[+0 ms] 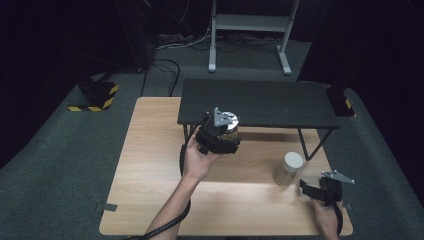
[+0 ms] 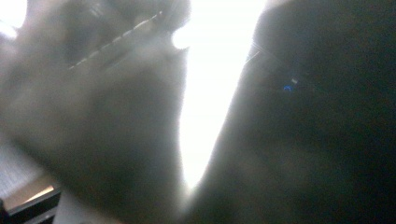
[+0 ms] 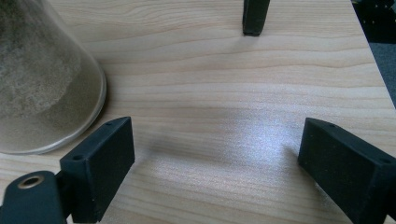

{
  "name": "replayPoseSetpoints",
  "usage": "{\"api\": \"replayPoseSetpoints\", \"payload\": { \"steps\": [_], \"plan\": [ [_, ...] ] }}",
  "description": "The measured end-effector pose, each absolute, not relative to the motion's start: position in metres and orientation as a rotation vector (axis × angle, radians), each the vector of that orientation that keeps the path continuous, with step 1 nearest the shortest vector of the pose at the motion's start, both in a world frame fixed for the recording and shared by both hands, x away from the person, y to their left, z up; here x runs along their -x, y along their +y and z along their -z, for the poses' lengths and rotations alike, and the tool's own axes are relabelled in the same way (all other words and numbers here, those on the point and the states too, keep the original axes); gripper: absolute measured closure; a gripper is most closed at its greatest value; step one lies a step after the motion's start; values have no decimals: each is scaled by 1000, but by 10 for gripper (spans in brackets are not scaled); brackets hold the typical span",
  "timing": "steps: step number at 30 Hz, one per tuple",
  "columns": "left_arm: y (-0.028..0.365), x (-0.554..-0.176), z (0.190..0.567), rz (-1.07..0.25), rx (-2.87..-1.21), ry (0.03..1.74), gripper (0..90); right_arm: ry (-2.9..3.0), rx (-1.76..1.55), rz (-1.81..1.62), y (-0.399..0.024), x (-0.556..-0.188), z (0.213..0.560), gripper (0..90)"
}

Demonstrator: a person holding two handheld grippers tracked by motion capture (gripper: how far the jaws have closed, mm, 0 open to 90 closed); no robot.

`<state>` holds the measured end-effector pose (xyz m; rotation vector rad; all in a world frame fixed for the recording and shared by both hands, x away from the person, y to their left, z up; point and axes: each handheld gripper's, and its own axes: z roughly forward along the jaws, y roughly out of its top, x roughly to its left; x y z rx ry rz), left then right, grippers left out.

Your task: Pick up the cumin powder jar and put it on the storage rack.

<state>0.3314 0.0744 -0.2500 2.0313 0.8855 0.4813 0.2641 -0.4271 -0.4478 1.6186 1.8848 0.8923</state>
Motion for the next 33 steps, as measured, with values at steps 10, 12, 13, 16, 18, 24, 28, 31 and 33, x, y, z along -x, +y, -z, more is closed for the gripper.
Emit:
{"api": "replayPoseSetpoints", "payload": {
  "steps": [10, 12, 13, 16, 18, 24, 28, 31, 33],
  "plan": [
    [73, -356, 234, -493, -2004, 901, 309, 1887, -1617, -894, -428, -264, 448, 101],
    [71, -362, 232, -493, -2006, 905, 309, 1887, -1618, -895, -428, -264, 448, 101],
    [71, -363, 231, -494, -2006, 907, 309, 1887, -1617, -896, -428, -264, 448, 101],
    [68, -371, 231, -489, -1996, 925, 309, 1886, -1619, -898, -428, -264, 448, 101],
    [66, -377, 228, -492, -2019, 923, 309, 1886, -1620, -899, -428, -264, 448, 101],
    [61, -391, 227, -498, -2037, 946, 309, 1885, -1623, -903, -429, -264, 448, 102],
    [58, -396, 234, -499, -1993, 986, 309, 1884, -1623, -906, -429, -264, 448, 102],
    [59, -404, 229, -493, -2047, 978, 310, 1883, -1624, -908, -430, -264, 448, 103],
    [59, -407, 229, -491, -2049, 982, 309, 1882, -1624, -909, -430, -264, 448, 103]
  ]
}}
